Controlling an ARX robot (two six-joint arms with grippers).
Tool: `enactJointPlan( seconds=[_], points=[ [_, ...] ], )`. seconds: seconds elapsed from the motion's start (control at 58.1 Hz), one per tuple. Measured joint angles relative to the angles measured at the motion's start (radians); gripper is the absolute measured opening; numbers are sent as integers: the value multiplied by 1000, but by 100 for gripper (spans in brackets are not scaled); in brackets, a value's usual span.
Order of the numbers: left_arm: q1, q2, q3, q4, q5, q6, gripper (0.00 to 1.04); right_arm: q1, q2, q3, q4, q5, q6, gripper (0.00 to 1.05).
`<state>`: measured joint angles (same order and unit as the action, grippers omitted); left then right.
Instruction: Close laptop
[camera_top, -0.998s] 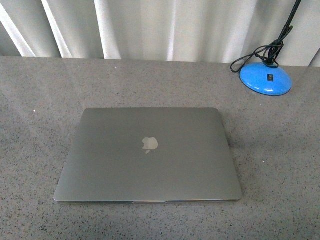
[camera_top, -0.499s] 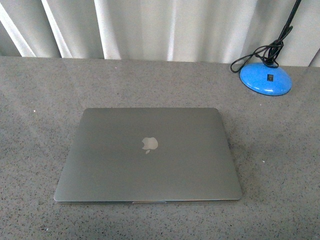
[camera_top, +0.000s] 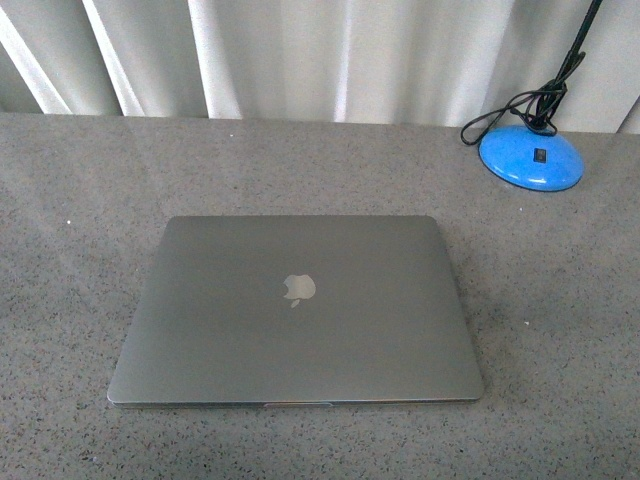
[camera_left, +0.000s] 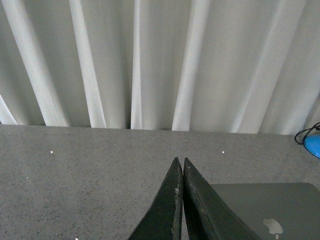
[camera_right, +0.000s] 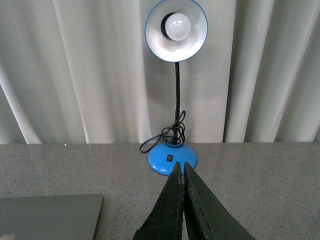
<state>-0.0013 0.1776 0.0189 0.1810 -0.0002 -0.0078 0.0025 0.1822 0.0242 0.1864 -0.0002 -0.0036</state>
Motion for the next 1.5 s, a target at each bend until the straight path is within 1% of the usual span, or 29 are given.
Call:
enactJointPlan(
  seconds=[0.034, 0.086, 0.12, 0.224, 0.447, 0.465, 0.482, 0.516, 0.533, 0.568, 0.585, 0.619, 0.671, 0.705, 0.723, 0.791, 0.843, 0.912, 0.946, 1.015, 1.497],
  points=[
    [0, -41, 0, -45, 0, 0, 4, 0, -14, 0, -15, 0, 0, 1],
    [0, -103, 0, -137, 1, 0, 4, 0, -80, 1, -105, 0, 0, 1],
    [0, -140, 0, -169, 0, 0, 4, 0, -119, 0, -156, 0, 0, 1],
    [0, -172, 0, -177, 0, 0, 4, 0, -178, 0, -180, 0, 0, 1],
    [0, -175, 0, -180, 0, 0, 4, 0, -178, 0, -185, 1, 0, 1],
    [0, -175, 0, -180, 0, 0, 6, 0, -178, 0, -185, 1, 0, 1],
    [0, -175, 0, -180, 0, 0, 11, 0, -178, 0, -185, 1, 0, 6],
    [0, -175, 0, -180, 0, 0, 17, 0, -178, 0, -185, 1, 0, 13],
    [0, -174, 0, -180, 0, 0, 22, 0, -178, 0, -185, 2, 0, 16],
    [0, -174, 0, -180, 0, 0, 29, 0, -178, 0, -185, 2, 0, 23],
    [0, -174, 0, -180, 0, 0, 31, 0, -178, 0, -185, 2, 0, 25],
    [0, -175, 0, -180, 0, 0, 36, 0, -178, 0, -185, 2, 0, 32],
    [0, -175, 0, -180, 0, 0, 50, 0, -178, 0, -185, 1, 0, 45],
    [0, -175, 0, -180, 0, 0, 57, 0, -178, 0, -185, 2, 0, 52],
    [0, -174, 0, -180, 0, 0, 61, 0, -178, 0, -185, 1, 0, 57],
    [0, -175, 0, -180, 0, 0, 74, 0, -178, 0, -185, 1, 0, 68],
    [0, -175, 0, -180, 0, 0, 88, 0, -178, 0, -185, 2, 0, 82],
    [0, -175, 0, -180, 0, 0, 99, 0, -178, 0, -185, 2, 0, 94],
    [0, -175, 0, -180, 0, 2, 99, 0, -178, 0, -185, 1, 2, 97],
    [0, -175, 0, -180, 0, 2, 98, 0, -178, 0, -185, 1, 1, 94],
    [0, -175, 0, -180, 0, 2, 98, 0, -178, 1, -185, 1, 1, 95]
  ],
)
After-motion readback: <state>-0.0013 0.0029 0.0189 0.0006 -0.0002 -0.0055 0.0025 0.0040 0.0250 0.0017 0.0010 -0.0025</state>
